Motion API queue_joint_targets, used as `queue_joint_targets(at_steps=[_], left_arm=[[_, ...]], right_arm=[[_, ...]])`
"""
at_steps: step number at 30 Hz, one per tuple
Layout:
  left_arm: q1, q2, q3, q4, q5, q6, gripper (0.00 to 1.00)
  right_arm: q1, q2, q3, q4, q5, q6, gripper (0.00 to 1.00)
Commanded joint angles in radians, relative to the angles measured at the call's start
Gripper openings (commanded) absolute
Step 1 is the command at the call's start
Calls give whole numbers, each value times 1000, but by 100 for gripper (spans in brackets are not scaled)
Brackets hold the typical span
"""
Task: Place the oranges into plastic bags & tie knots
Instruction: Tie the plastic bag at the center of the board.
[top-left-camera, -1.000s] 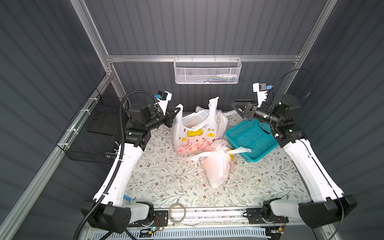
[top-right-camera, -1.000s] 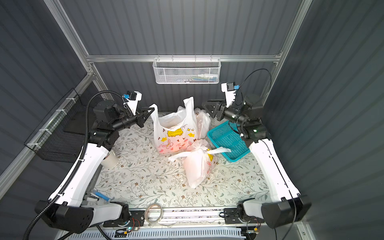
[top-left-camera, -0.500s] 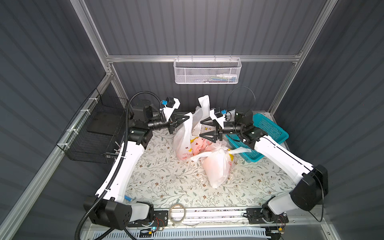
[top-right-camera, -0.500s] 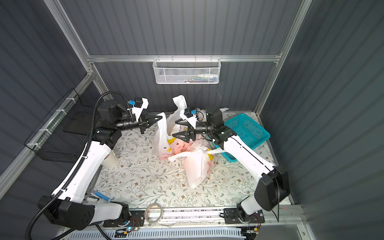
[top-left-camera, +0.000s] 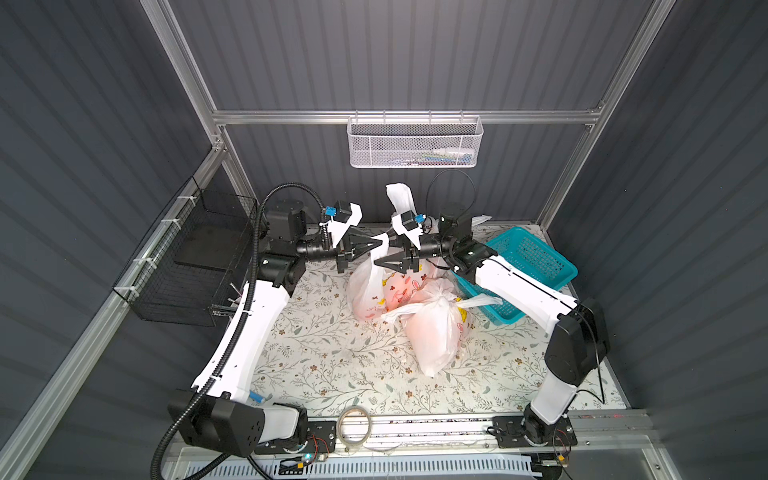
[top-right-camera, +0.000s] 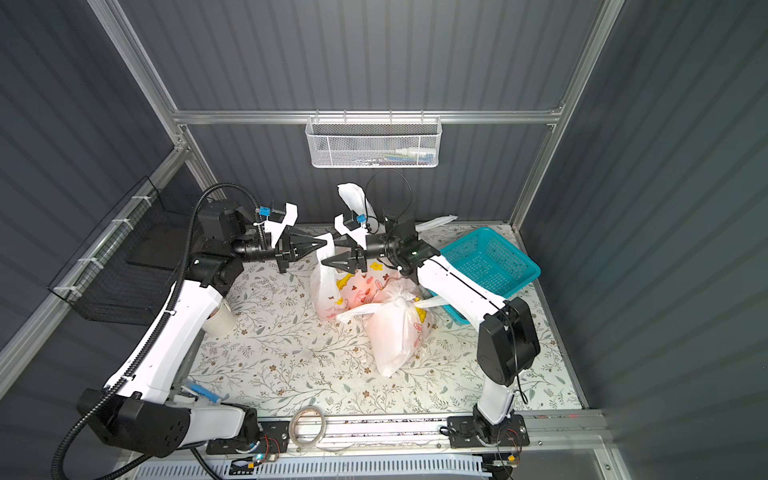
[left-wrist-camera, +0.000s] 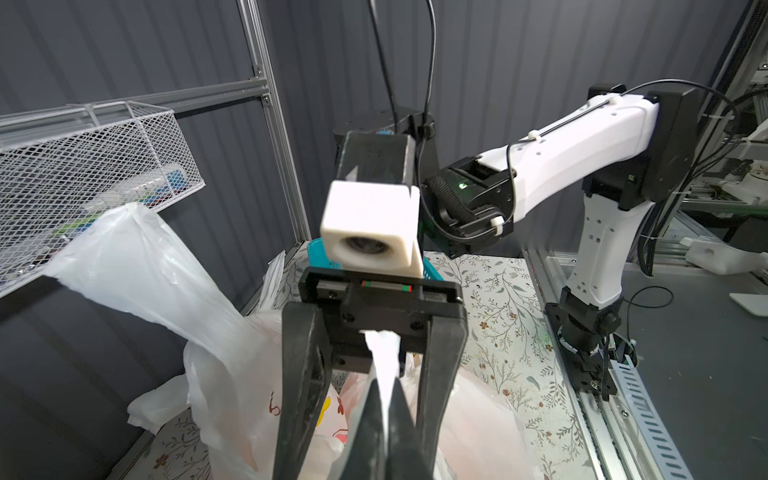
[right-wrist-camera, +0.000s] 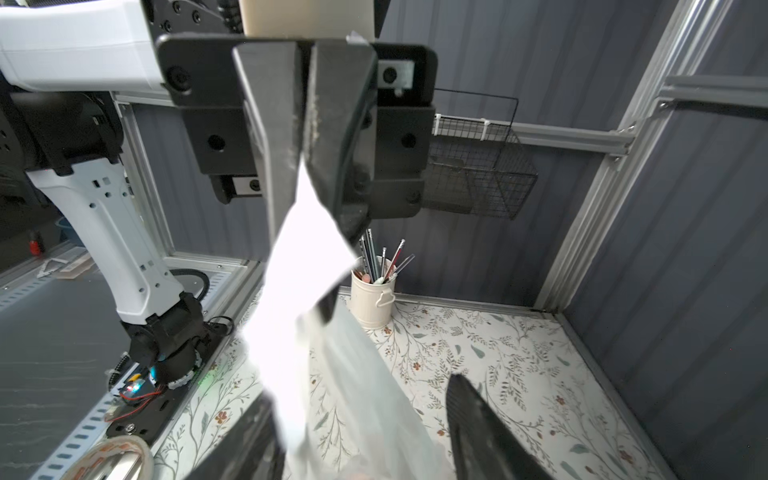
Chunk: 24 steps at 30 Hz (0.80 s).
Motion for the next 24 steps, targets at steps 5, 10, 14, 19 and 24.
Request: queue_joint_targets(at_steps=[5, 10, 14, 19, 24], left_arm=[[16, -26, -11, 74, -15, -49, 10], [27, -112, -133, 185, -155, -124, 56], [37, -229, -289, 259, -286, -179, 76], [39, -345, -551, 431, -383, -279, 85], [38, -318, -723, 694, -387, -387, 91]], right_arm=[[13, 11, 8, 131, -39, 95, 0], [12, 3, 15, 101, 5, 96, 0], [12, -9, 32, 23, 65, 59, 0], [13, -20, 51, -25, 85, 48, 0], [14, -22, 53, -24, 73, 60, 0]])
